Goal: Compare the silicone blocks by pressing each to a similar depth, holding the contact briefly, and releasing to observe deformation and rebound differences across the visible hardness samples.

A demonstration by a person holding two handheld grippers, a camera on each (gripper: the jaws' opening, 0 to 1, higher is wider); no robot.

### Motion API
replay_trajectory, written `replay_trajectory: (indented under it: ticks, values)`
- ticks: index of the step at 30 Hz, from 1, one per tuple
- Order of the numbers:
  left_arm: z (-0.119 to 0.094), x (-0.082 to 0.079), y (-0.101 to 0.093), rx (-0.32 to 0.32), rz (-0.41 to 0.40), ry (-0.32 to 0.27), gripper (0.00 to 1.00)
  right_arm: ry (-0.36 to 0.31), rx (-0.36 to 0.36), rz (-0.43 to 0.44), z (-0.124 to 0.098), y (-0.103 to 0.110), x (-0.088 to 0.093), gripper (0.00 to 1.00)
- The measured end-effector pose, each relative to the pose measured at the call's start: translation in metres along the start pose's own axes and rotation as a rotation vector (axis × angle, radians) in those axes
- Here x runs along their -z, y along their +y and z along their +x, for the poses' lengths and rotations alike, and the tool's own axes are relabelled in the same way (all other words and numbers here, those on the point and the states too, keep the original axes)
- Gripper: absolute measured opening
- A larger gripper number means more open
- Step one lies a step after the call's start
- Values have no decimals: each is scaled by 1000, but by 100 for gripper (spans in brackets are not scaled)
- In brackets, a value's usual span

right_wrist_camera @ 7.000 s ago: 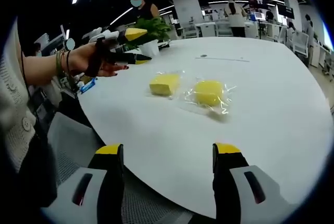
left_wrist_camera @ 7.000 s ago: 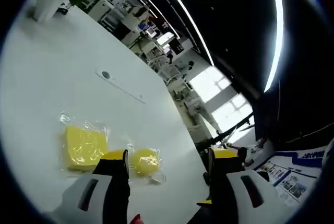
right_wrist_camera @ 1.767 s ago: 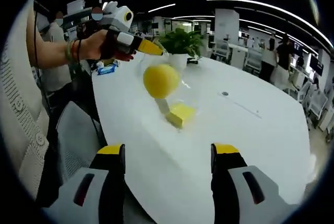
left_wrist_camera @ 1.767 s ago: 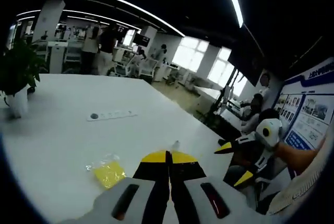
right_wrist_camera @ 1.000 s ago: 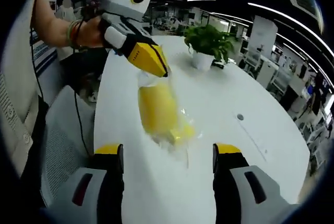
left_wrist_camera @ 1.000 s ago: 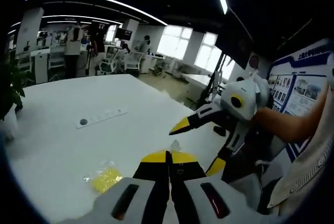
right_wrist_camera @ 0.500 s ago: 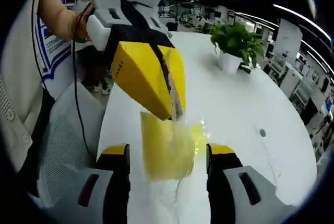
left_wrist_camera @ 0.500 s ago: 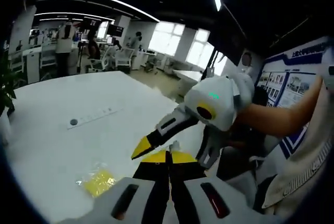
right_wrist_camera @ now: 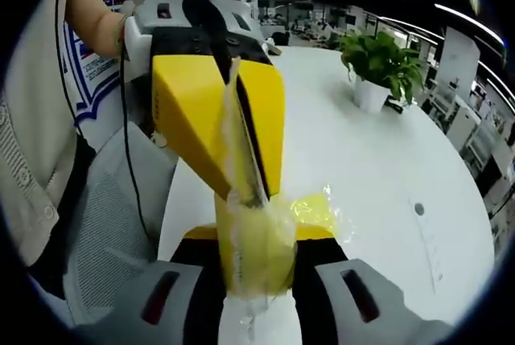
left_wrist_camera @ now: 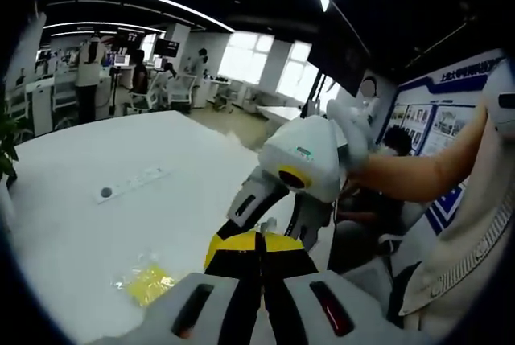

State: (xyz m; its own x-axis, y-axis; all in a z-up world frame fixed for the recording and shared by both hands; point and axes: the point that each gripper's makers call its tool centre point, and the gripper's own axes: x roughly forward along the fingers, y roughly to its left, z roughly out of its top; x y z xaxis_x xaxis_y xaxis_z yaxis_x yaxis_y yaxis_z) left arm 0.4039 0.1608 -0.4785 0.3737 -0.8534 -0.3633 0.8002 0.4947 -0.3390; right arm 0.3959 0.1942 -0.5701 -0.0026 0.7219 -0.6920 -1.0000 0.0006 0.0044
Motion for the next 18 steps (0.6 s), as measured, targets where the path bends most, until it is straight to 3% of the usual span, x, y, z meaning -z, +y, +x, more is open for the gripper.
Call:
replay_trajectory:
  ticks: [18]
  values:
    - [-5, -7, -27, 58, 108, -22, 0, -42, -79, 78, -13, 23, -5, 12]
